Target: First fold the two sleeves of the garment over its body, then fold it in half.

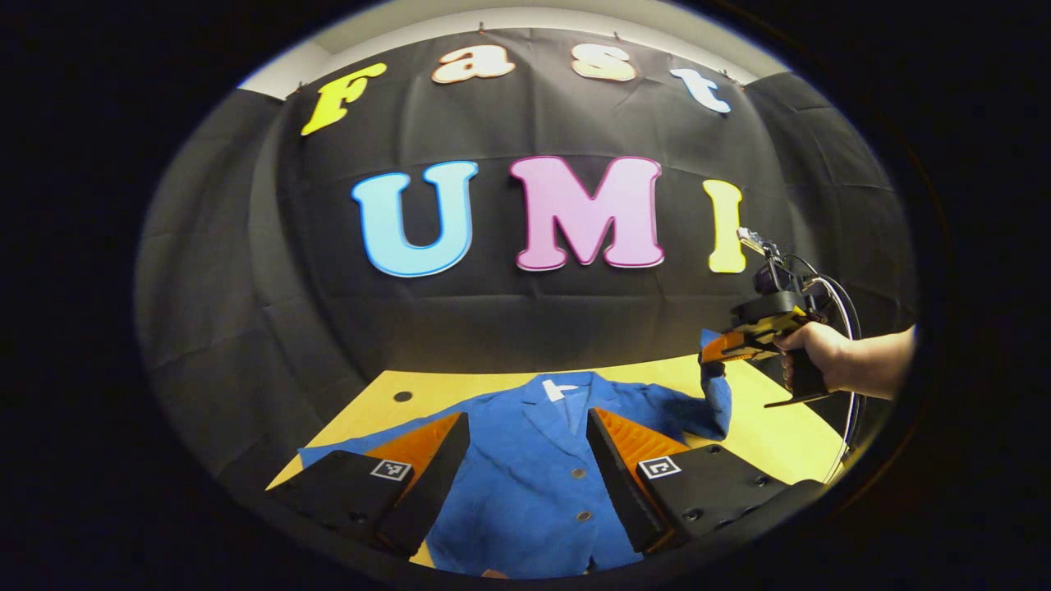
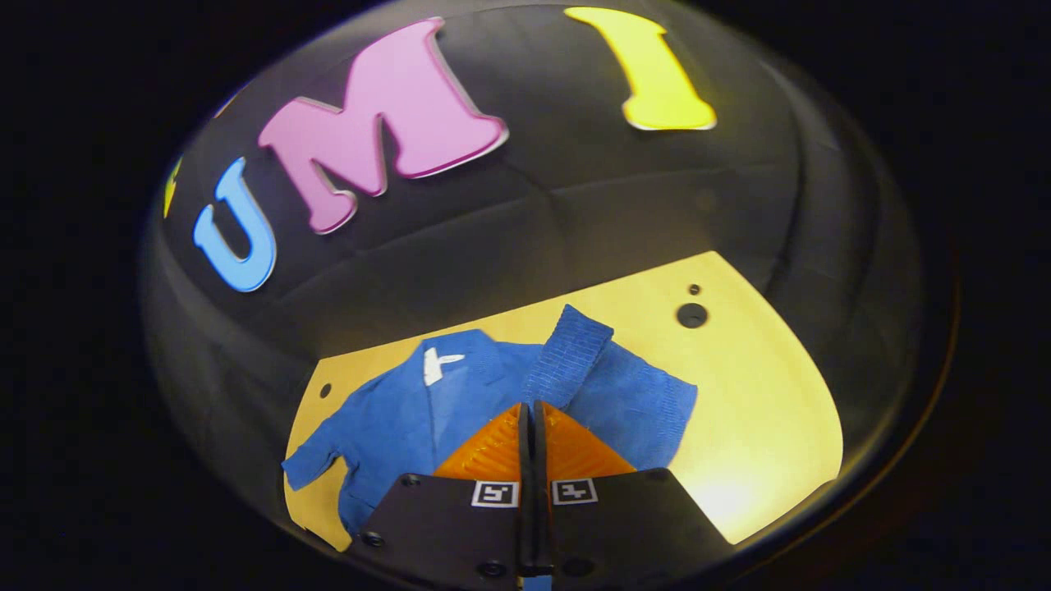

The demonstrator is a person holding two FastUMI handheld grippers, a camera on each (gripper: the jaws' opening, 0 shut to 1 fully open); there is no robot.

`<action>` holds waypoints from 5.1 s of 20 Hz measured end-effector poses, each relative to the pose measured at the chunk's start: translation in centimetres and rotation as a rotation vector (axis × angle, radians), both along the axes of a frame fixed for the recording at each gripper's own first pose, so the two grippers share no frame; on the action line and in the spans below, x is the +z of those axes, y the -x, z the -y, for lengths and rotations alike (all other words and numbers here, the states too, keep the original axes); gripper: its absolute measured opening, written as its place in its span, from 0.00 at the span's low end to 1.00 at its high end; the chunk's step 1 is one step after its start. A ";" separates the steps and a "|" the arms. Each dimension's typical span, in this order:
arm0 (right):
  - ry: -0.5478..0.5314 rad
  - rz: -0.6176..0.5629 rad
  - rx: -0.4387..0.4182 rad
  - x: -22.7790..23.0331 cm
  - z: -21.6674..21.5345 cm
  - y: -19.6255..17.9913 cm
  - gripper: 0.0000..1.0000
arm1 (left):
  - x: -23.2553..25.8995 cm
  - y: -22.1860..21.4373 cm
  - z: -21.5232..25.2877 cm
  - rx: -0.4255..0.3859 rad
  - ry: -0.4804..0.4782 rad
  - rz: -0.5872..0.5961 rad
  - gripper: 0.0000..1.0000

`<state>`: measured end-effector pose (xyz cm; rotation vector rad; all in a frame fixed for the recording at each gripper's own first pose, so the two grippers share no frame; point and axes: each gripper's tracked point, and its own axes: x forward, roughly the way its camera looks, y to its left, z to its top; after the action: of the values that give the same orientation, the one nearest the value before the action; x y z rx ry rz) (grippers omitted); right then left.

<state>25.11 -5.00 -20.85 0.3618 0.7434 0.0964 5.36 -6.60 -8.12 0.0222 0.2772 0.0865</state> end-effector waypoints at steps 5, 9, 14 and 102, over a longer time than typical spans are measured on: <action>-0.027 0.007 0.232 -1.2 -15.8 -2.2 0.00 | -2.0 4.4 -6.3 0.185 0.022 -0.045 0.82; -0.062 -0.023 0.328 -4.8 -26.7 -2.4 0.01 | -4.1 7.4 -10.9 0.306 0.035 -0.087 0.82; -0.071 -0.074 0.298 -10.2 -32.6 -2.9 0.01 | -6.9 9.3 -15.6 0.430 0.046 -0.125 0.83; 0.216 -0.323 -0.015 -15.4 5.0 31.1 0.99 | -23.4 8.1 -10.4 0.018 0.114 -0.724 0.84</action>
<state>-6.01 -9.97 -36.26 0.1771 1.0599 -0.0580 -2.79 3.84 -31.50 -0.0643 1.0059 0.0781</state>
